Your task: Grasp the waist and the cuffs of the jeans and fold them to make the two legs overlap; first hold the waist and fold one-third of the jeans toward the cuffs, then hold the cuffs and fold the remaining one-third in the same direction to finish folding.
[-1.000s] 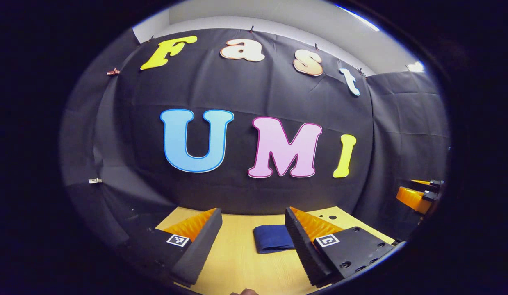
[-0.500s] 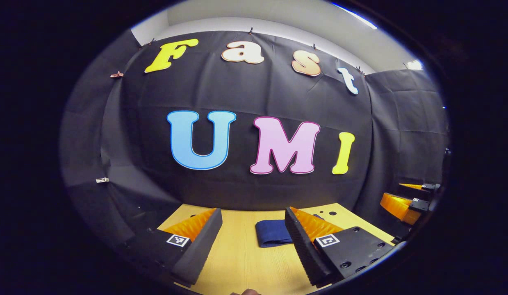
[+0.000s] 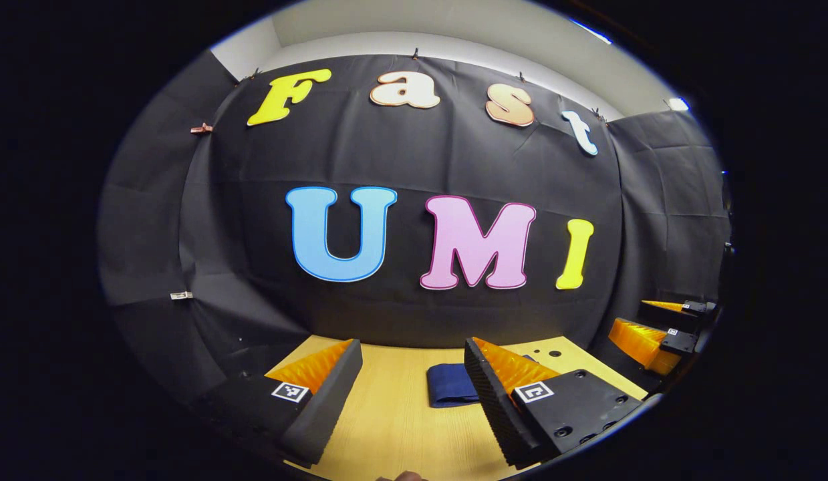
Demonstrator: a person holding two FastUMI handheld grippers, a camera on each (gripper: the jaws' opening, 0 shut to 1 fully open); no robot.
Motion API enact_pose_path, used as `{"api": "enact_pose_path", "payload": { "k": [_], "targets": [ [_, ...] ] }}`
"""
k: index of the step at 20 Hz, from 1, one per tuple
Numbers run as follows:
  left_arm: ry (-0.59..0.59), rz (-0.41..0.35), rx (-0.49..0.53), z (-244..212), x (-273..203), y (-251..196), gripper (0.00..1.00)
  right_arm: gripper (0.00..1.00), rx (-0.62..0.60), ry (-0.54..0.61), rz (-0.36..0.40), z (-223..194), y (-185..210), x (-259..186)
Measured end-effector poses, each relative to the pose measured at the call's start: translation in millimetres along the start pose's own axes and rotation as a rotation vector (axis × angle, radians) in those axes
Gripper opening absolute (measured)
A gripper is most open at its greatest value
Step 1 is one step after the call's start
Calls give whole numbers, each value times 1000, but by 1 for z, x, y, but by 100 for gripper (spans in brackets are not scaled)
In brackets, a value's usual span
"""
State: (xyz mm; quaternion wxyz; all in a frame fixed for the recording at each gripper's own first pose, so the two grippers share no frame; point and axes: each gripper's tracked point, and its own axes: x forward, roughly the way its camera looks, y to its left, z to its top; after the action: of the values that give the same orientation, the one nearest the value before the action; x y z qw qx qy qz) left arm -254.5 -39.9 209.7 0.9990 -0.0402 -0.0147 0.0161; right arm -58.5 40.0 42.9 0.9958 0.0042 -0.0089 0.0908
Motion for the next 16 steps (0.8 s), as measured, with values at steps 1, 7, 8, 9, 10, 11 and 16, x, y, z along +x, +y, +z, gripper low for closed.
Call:
{"api": "enact_pose_path", "payload": {
  "k": [1, 7, 8, 9, 10, 11, 16],
  "targets": [
    [-4, 3, 2, 1, 1, -1, 96, 95, -1, -1, -1, 0, -2, 0],
    [-26, 7, -3, 7, 5, -3, 96, 96, 4, 3, -29, -2, -13, 2],
    [-23, 5, 2, 6, 6, -3, 96, 96, 8, 5, -31, -3, -14, 2],
    [-24, 5, 7, 5, 7, -3, 96, 96, 10, 8, -34, -3, -16, 2],
    [-21, 3, 8, 4, 7, -3, 96, 96, 9, 9, -38, -4, -18, 0],
    [-20, 2, 4, 5, 7, -4, 96, 96, 8, 13, -42, -5, -19, -1],
    [-5, -7, -29, -2, 5, -4, 96, 97, 3, 34, -55, -14, -22, -3]
  ]
}}
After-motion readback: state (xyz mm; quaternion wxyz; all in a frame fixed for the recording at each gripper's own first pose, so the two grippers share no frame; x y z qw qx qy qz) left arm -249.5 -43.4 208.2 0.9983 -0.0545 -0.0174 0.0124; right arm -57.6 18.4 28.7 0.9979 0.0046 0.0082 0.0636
